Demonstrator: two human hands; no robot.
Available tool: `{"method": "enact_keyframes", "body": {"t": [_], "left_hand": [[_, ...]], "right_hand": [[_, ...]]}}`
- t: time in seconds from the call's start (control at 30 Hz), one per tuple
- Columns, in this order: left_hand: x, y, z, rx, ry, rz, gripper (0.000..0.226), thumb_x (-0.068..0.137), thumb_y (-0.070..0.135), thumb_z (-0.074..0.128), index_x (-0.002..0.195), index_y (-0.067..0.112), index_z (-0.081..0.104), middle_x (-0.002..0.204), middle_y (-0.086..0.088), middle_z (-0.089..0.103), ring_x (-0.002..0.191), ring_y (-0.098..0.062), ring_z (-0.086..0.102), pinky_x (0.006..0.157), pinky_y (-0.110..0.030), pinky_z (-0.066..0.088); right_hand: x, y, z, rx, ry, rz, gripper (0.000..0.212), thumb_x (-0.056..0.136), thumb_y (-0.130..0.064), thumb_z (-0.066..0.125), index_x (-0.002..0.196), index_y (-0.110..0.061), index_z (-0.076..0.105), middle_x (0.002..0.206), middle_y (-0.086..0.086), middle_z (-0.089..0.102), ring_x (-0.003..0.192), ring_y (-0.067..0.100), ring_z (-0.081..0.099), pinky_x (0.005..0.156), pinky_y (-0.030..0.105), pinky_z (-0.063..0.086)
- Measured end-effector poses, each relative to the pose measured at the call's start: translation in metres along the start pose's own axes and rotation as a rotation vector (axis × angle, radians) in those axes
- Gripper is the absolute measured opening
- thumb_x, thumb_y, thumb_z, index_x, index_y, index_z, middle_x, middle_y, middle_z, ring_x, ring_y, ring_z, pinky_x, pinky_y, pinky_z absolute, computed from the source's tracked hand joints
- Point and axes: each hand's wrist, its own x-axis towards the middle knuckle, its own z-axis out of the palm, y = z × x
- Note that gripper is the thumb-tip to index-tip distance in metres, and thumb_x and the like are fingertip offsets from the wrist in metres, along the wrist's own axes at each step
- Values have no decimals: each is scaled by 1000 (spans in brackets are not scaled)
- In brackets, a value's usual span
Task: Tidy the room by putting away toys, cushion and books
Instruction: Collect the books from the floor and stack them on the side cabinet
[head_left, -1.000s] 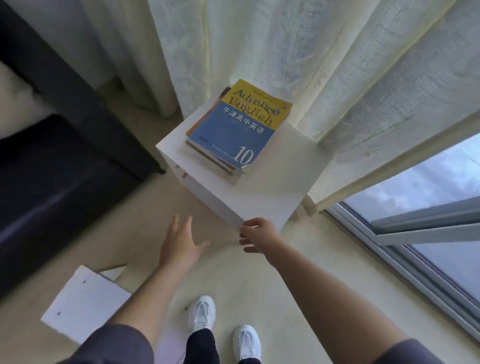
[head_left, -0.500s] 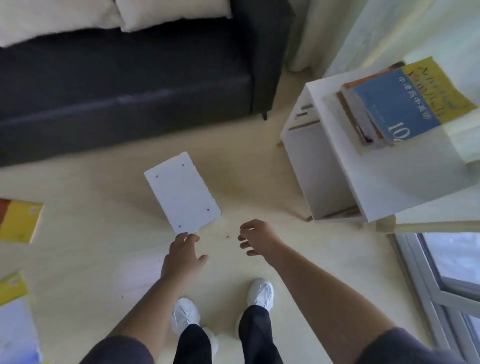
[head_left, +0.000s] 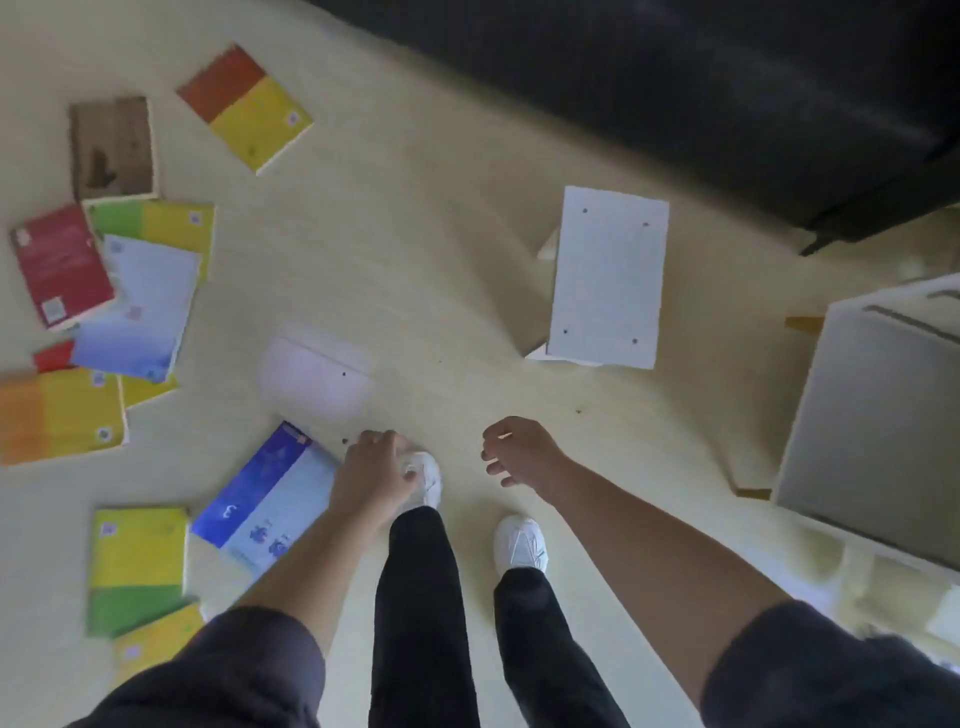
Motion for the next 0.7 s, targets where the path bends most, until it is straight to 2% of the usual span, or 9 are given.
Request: {"method": "enact_keyframes", "body": {"t": [0.13, 0.23, 0.3, 0.4, 0.57, 0.7], "left_hand": [[-34, -72, 59, -140, -23, -169, 38, 88, 34, 59, 118, 11, 51, 127, -7, 50, 115, -24, 50, 89, -34, 47], [-69, -121, 97, -258, -60, -278, 43, 90, 32, 57, 127, 14, 47, 133, -6, 44, 122, -23, 45, 93, -33, 43], [-88, -153, 114, -327, -48, -329, 41, 89, 25, 57, 127, 15, 48, 132, -6, 44, 121, -24, 45, 94, -33, 42], [-117, -217, 143, -436, -48, -401, 40, 86, 26, 60, 125, 18, 51, 129, -5, 44, 119, -22, 45, 95, -31, 41], [-139, -316, 192, -523, -15, -483, 38, 86, 28, 60, 123, 21, 51, 128, -4, 44, 117, -22, 45, 93, -33, 44], [-131, -392, 242, -511, 26, -575, 41, 88, 30, 58, 127, 21, 47, 130, -3, 42, 118, -22, 44, 87, -34, 43]], "right_hand": [[15, 24, 55, -205, -56, 14, 12, 89, -8, 53, 90, -18, 59, 84, 5, 64, 69, 18, 59, 55, 23, 46], [21, 46, 99, -359, -69, 15, 14, 87, -6, 55, 87, -19, 60, 85, 7, 64, 64, 18, 57, 50, 22, 43], [21, 59, 128, -466, -90, 6, 14, 87, -7, 56, 94, -18, 61, 88, 8, 64, 68, 19, 59, 50, 22, 44], [21, 79, 192, -631, -137, -66, 21, 86, -11, 60, 106, -15, 63, 95, 5, 65, 83, 22, 65, 64, 28, 52], [37, 118, 280, -962, -177, -188, 29, 86, -13, 62, 115, -14, 62, 99, -1, 61, 95, 19, 61, 79, 25, 47], [84, 157, 348, -1392, -209, -350, 43, 86, -16, 58, 127, -21, 51, 126, 1, 53, 120, 20, 49, 92, 31, 43]]}}
